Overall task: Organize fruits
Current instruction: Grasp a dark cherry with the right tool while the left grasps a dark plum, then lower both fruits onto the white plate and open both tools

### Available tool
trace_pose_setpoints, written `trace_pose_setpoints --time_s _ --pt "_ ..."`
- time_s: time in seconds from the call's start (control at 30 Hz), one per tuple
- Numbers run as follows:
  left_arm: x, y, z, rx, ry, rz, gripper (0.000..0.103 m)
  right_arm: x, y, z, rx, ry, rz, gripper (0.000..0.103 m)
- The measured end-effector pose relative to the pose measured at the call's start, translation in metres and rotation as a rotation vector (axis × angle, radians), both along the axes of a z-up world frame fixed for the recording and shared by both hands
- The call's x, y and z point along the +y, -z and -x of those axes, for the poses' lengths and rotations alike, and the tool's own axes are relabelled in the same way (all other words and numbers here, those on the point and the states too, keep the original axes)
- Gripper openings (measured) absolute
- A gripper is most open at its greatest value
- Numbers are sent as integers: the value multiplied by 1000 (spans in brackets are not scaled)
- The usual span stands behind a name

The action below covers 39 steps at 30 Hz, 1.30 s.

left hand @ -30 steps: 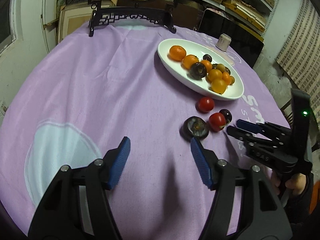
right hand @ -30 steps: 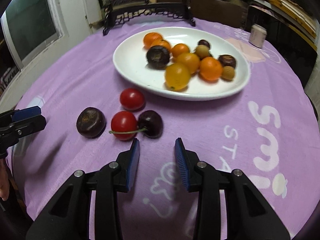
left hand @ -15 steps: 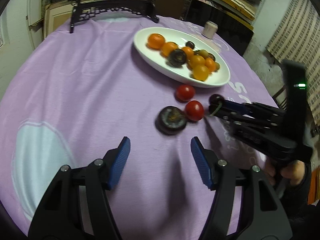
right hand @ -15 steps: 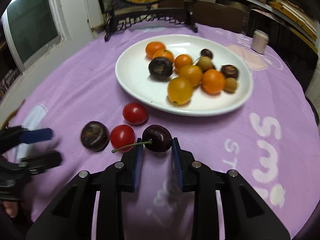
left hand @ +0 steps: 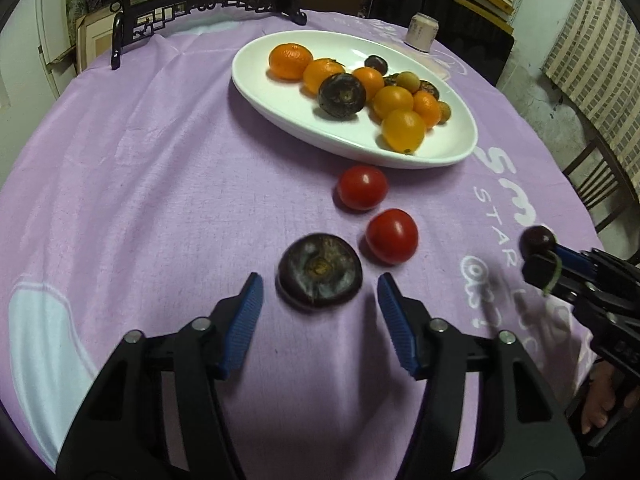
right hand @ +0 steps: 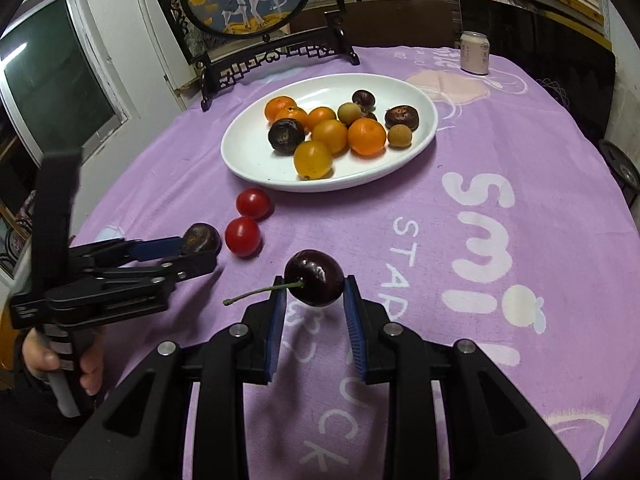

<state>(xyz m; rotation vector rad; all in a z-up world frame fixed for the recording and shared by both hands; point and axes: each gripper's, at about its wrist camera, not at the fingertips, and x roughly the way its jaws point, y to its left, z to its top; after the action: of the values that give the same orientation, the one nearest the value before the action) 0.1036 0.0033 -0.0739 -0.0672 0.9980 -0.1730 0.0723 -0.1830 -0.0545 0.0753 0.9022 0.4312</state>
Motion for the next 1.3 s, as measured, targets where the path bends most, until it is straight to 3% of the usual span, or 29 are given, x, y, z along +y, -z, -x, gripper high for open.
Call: trace_pose_setpoints --time_s 0.07,0.33,0.63,0.97,1.1,1.3 --pt "-2 1 -2 -4 8 -21 42 1 0 1 0 -9 -9 29" --pt "-2 -15 11 -39 28 18 42 0 -2 3 -2 -14 -16 29" --pt "0 -70 16 -158 63 24 42 3 -21 -11 -44 -17 9 29" --pt "-7 -102 -98 -169 -27 -1 42 30 -60 -112 -92 -24 78 29" --pt "-19 -96 -146 -145 -50 15 42 29 -48 -151 -61 24 10 29" --pt "-25 -67 -174 -91 -37 23 42 17 -21 -176 -33 90 57 29"
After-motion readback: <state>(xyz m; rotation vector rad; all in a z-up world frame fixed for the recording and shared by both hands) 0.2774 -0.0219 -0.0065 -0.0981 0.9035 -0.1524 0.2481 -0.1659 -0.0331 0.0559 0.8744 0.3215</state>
